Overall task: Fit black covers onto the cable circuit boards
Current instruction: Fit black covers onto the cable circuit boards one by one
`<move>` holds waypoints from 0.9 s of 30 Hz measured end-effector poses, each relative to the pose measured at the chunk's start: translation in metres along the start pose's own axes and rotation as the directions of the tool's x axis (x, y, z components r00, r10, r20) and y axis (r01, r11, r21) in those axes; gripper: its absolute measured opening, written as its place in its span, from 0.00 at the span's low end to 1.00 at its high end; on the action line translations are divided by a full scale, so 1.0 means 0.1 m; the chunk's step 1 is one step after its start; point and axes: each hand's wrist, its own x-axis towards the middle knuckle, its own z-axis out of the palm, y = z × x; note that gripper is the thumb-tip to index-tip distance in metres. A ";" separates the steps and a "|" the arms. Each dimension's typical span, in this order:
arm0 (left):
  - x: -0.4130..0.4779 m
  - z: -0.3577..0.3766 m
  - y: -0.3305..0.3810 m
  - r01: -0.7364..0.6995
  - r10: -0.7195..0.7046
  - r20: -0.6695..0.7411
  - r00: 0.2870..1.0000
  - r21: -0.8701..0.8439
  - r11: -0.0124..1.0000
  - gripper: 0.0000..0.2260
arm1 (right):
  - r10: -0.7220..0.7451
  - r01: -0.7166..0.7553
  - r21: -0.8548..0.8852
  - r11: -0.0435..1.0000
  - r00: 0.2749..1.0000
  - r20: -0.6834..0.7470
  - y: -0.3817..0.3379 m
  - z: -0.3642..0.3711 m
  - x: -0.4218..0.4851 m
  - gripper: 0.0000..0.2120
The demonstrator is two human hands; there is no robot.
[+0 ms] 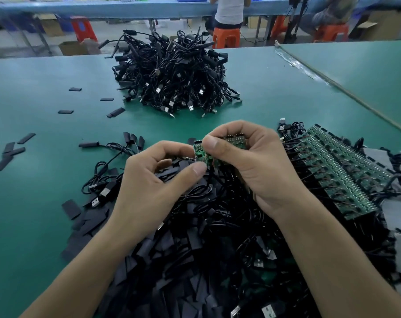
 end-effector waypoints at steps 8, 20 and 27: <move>0.01 -0.01 0.03 -0.029 0.029 -0.020 0.999 0.025 0.999 0.08 | 0.075 -0.080 0.050 0.996 0.993 0.095 0.00 0.06 -0.03 0.08; 0.00 -0.04 0.02 0.074 -0.045 0.108 0.993 -0.286 0.955 0.08 | 0.142 -0.177 0.171 0.969 0.970 0.198 0.03 0.05 -0.03 0.07; -0.01 -0.04 -0.01 0.195 -0.095 0.212 0.973 -0.524 0.829 0.13 | 0.162 -0.266 0.326 0.907 0.936 0.313 0.01 0.07 -0.06 0.04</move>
